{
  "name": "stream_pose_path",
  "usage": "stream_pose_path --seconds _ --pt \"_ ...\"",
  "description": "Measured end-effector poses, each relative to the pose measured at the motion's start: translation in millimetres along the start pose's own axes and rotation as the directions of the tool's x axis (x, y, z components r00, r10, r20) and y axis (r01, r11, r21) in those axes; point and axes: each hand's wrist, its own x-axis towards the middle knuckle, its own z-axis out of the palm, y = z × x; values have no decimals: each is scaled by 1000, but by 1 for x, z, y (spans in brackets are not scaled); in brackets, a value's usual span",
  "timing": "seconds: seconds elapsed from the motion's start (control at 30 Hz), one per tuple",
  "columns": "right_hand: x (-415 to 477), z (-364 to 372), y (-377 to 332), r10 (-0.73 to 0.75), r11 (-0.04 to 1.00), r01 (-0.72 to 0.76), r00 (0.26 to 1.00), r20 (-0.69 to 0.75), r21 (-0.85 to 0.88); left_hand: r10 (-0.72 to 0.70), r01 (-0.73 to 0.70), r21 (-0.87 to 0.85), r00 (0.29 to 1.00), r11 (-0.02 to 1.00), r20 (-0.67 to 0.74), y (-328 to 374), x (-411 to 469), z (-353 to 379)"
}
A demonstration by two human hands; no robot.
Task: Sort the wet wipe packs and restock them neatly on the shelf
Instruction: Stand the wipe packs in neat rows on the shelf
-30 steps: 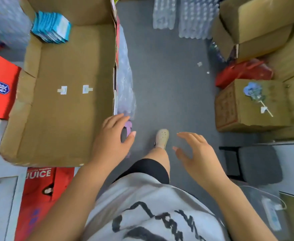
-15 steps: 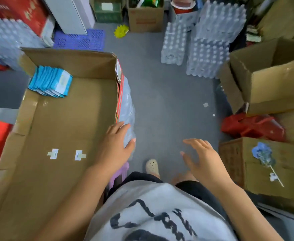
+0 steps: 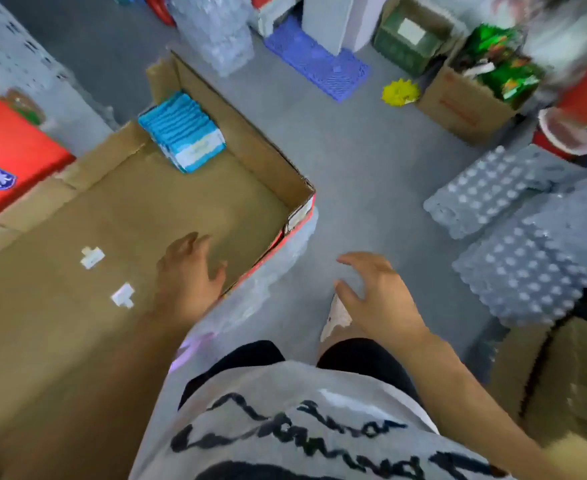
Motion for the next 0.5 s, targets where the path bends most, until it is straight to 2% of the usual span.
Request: stream_pose_path --seconds 0.1,0.2,0.33,0.5 --pt "59 -29 11 -214 973 222 969 127 -57 -249 247 -85 969 965 -5 21 -4 4" --pt "116 -42 0 -402 898 433 879 256 -78 -440 432 -198 898 880 3 43 -7 9" --pt "184 -30 -42 -481 824 564 754 446 -64 -566 548 -313 823 776 38 59 -9 25" --pt "253 10 -109 -537 725 682 648 540 -98 -648 621 -392 757 679 79 58 17 27"
